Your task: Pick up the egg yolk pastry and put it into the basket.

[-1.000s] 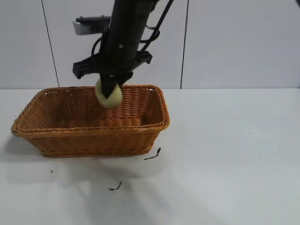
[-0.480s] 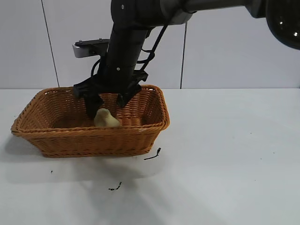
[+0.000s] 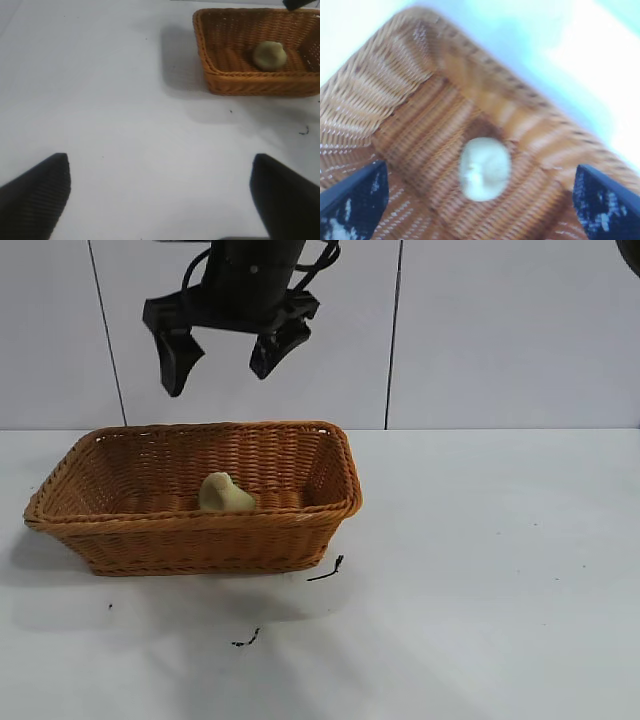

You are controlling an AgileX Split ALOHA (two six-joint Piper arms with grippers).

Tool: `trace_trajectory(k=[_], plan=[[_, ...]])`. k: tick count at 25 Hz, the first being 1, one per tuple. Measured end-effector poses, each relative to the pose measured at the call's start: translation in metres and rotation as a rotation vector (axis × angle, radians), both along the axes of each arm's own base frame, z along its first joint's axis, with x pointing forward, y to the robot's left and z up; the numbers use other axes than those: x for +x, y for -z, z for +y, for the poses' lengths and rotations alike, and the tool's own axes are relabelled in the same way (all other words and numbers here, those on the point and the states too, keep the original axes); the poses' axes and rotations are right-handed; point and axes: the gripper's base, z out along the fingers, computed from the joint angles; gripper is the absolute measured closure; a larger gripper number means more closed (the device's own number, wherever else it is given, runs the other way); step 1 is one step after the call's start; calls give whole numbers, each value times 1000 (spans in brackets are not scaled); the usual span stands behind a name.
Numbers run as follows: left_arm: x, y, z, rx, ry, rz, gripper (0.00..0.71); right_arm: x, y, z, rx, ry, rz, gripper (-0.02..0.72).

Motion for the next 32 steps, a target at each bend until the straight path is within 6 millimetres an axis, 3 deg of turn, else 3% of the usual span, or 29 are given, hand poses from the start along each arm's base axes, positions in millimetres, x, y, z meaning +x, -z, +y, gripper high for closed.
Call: trace_trajectory(k=[6, 10, 14, 19, 22, 25, 28, 32], plan=[[0, 0, 0, 0, 0, 0, 14, 26, 2, -111, -14, 213, 36, 10], [0, 0, 0, 0, 0, 0, 14, 30, 2, -167, -13, 319, 48, 10], [0, 0, 0, 0, 0, 0, 14, 28, -2, -194, -13, 372, 48, 10], [0, 0, 0, 0, 0, 0, 14, 10, -25, -195, -30, 376, 45, 10], [0, 0, 0, 0, 0, 0, 14, -14, -44, -195, -37, 376, 60, 10], [0, 0, 0, 0, 0, 0, 14, -53, -67, -194, -42, 376, 80, 10], [0, 0, 0, 0, 0, 0, 14, -109, -94, -192, -43, 376, 81, 10], [0, 0, 0, 0, 0, 0, 14, -190, -116, -190, -45, 377, 63, 10]])
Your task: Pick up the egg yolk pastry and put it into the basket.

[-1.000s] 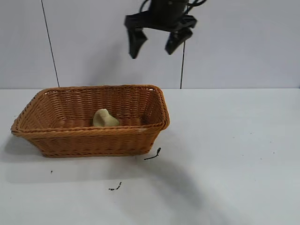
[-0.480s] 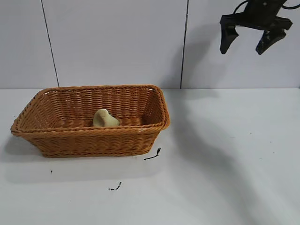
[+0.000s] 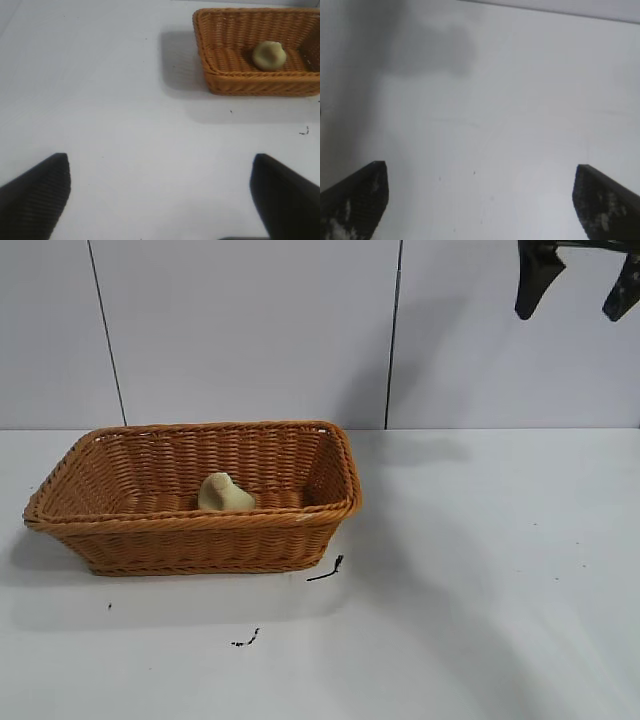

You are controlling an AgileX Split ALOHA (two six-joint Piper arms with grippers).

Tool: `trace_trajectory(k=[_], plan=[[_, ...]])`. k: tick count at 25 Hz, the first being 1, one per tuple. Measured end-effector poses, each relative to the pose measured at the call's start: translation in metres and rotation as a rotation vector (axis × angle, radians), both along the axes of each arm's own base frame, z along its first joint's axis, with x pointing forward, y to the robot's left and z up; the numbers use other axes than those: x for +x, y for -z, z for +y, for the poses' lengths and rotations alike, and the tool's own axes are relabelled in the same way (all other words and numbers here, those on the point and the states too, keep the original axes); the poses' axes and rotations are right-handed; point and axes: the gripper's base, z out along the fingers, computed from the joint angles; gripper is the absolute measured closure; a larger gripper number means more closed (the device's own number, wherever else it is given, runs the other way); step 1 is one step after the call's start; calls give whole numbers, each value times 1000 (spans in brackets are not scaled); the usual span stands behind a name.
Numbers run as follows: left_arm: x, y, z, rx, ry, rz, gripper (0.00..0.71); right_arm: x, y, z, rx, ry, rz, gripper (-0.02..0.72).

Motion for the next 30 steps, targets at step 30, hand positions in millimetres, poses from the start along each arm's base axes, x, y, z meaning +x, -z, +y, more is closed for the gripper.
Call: trace_trajectory(k=[30], plan=[[0, 0, 0, 0, 0, 0, 14, -293, 100, 5, -18, 40, -552, 10]])
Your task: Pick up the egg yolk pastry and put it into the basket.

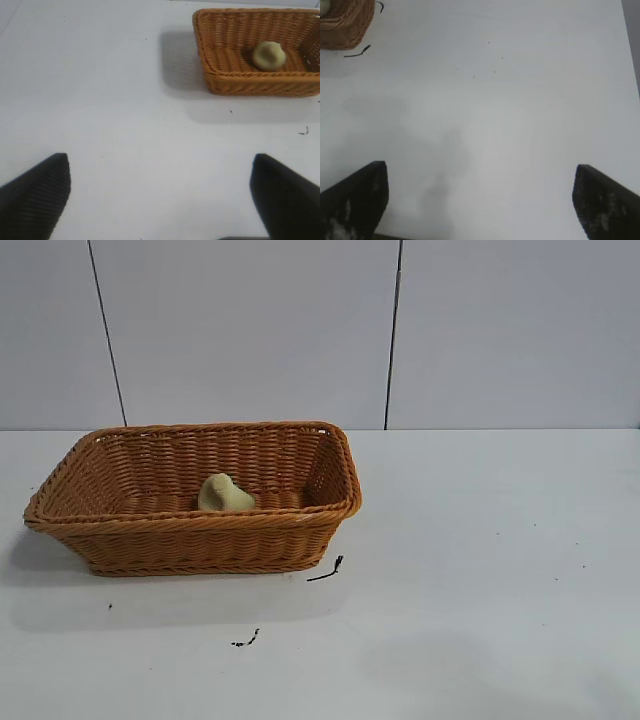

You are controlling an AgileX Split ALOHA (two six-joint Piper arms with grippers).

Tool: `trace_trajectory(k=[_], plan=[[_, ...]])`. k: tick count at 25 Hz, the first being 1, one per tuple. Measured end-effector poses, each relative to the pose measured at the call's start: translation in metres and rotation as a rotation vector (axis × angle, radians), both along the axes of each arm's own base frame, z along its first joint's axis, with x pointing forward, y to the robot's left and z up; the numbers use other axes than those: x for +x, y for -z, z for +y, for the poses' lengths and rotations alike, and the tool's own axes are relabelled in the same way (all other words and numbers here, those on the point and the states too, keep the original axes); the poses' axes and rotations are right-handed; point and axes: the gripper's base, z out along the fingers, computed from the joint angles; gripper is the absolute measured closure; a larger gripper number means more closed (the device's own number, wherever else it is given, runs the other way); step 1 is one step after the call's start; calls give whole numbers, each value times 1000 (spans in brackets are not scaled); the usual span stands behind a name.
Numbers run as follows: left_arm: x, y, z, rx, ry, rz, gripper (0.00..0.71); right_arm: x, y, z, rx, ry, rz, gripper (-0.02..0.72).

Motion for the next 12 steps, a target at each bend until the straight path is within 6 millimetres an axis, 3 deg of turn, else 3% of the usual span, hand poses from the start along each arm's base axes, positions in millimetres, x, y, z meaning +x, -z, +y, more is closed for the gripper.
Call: trace_trajectory(k=[4, 12], plan=[[0, 0, 0, 0, 0, 0, 14, -14, 0, 0, -3, 5, -90, 10], [0, 0, 0, 0, 0, 0, 14, -15, 0, 0, 0, -37, -99, 11]])
